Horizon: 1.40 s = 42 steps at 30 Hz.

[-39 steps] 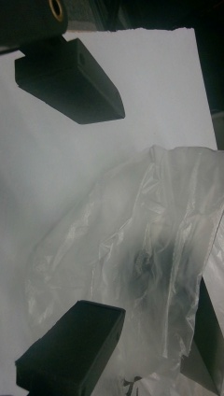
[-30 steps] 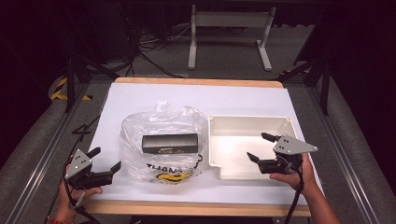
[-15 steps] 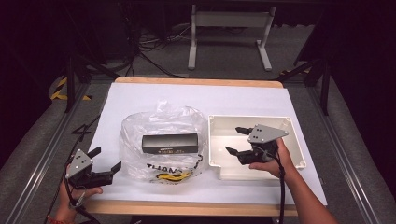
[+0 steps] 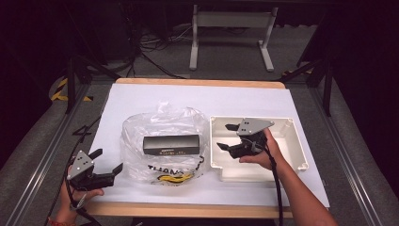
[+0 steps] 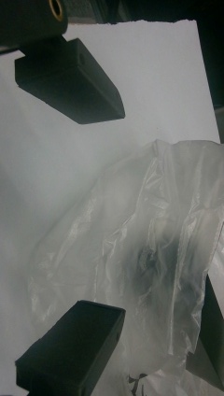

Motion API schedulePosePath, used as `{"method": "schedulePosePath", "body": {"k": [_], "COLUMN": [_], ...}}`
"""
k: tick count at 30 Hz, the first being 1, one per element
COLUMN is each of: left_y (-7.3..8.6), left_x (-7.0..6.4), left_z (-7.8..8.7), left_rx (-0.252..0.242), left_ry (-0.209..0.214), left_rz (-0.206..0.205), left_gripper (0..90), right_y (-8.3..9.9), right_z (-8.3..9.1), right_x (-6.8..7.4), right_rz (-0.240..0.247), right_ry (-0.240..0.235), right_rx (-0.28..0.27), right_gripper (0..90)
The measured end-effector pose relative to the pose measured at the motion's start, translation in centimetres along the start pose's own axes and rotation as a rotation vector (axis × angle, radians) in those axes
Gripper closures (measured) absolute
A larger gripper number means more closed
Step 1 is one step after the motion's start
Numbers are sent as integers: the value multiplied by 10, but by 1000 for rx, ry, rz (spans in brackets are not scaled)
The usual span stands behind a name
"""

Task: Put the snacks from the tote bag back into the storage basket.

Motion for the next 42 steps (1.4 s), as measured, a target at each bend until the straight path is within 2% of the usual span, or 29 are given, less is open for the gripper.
{"method": "schedulePosePath", "body": {"k": [11, 15, 26, 38, 42], "left_y": [0, -1, -1, -1, -1], "left_x": [0, -2, -1, -2, -1], "left_z": [1, 0, 1, 0, 1], "left_rx": [-3, -2, -4, -1, 0], "left_ry": [-2, -4, -9, -2, -4], "left_rz": [0, -8, -9, -14, -13], "left_gripper": [71, 71, 71, 71, 71], "right_y": [-7, -14, -33, -42, -44], "right_z": [-17, -20, -38, -64, -73], "right_x": [-5, -8, -11, -3, -1], "right_rz": [22, 34, 83, 125, 142], "right_ry": [-56, -75, -137, -228, -262], "right_rx": [27, 11, 45, 81, 118], "right_gripper": [303, 309, 305, 304, 303]}}
Point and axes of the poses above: each handheld gripper's, and its own axes: z roughly backward along the jaws, y roughly out of its underside, x roughly to its left, the point moved 3 cm from there along -z, roughly forward along the jaws, and after that the axes turned 11 degrees about z, right-handed, at the moved point
